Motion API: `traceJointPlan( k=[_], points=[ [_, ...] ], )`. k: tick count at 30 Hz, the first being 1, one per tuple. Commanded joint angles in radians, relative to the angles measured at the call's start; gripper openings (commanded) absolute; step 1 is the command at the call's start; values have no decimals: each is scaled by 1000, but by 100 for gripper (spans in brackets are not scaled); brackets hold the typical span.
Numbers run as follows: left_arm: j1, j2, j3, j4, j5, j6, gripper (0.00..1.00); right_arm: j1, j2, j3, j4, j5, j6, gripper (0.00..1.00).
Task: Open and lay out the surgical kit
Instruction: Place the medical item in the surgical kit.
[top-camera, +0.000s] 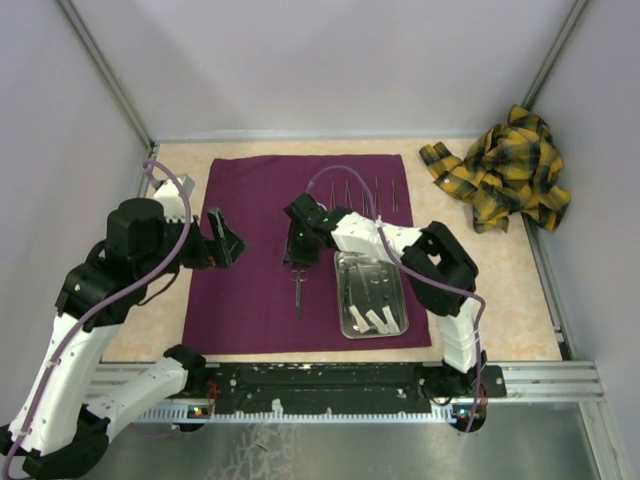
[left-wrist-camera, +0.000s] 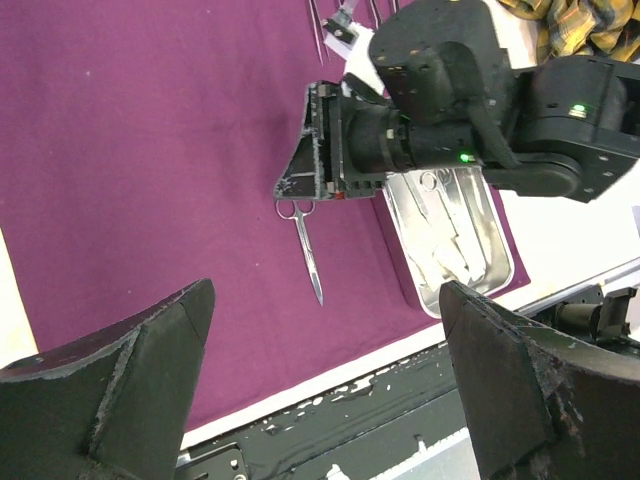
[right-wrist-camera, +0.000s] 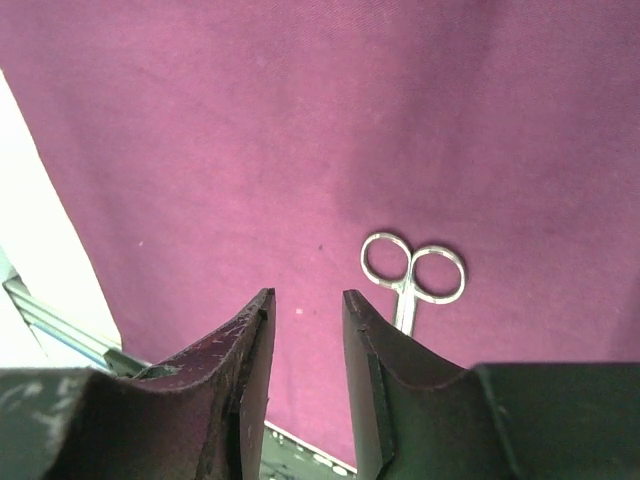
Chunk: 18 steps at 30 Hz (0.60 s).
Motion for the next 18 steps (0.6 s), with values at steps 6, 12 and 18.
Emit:
traceJointPlan(
  k=[6, 12, 18],
  points=[
    [-3, 15, 50, -23, -26, 8, 100, 12, -313, -164, 66, 19, -123, 37],
    [-3, 28, 40, -29, -9, -6, 100, 13, -527, -309, 24, 2, -226, 44],
    [-2, 32, 10, -20, 22, -28, 100, 13, -758, -466, -44, 62, -258, 56]
  ],
)
